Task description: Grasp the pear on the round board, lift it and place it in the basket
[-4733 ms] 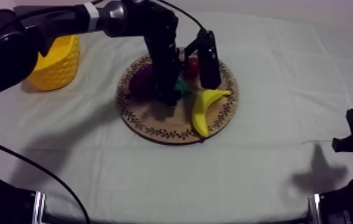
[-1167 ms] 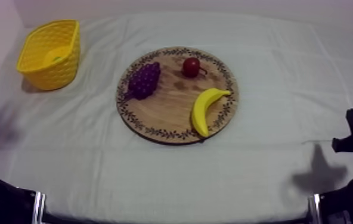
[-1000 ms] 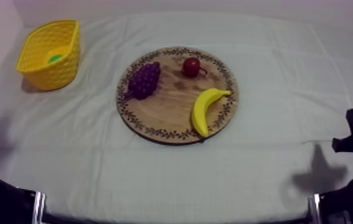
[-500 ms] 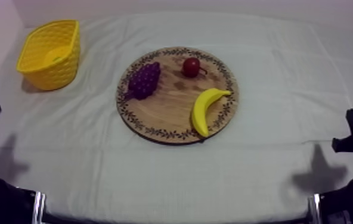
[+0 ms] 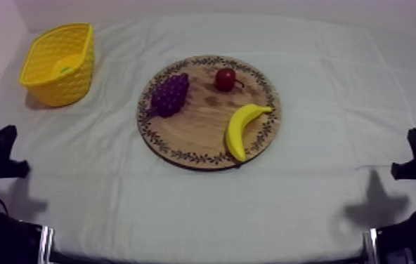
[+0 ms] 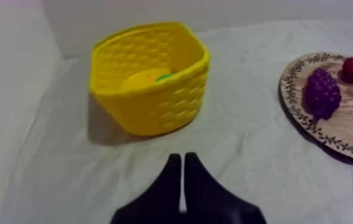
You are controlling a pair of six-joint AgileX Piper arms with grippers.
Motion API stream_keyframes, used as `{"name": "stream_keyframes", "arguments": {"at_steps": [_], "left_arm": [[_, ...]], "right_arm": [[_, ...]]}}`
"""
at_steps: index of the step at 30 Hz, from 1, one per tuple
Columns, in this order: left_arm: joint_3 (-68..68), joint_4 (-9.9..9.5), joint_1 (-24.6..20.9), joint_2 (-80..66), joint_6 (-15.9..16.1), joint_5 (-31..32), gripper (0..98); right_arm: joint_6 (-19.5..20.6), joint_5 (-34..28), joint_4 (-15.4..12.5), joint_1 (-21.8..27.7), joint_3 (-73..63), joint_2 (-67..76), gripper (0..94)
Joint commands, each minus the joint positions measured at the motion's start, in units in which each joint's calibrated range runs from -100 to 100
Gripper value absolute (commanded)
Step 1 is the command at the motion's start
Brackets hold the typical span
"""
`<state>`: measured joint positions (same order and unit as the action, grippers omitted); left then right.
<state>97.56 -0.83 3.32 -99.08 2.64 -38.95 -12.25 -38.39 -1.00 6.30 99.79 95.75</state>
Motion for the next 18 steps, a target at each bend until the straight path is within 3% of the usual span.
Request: {"name": "stream_keyframes", "arguments": {"at_steps": [1,10,18], "left_arm": [[0.7,-0.50,1.1,-0.4,-0.7,2.0,0.1],[1.9,-1.08,1.9,-0.9,-11.5,5.2,0.1],[2.0,-1.10,1.9,-0.9,-13.1,5.3,0.1]], "right_arm": [[0.0,0.0,0.0,0.0,0.0,0.0,0.3],[0.0,0.0,0.0,0.0,0.0,0.0,0.3],[0.0,0.0,0.0,0.0,0.0,0.0,0.3]]}}
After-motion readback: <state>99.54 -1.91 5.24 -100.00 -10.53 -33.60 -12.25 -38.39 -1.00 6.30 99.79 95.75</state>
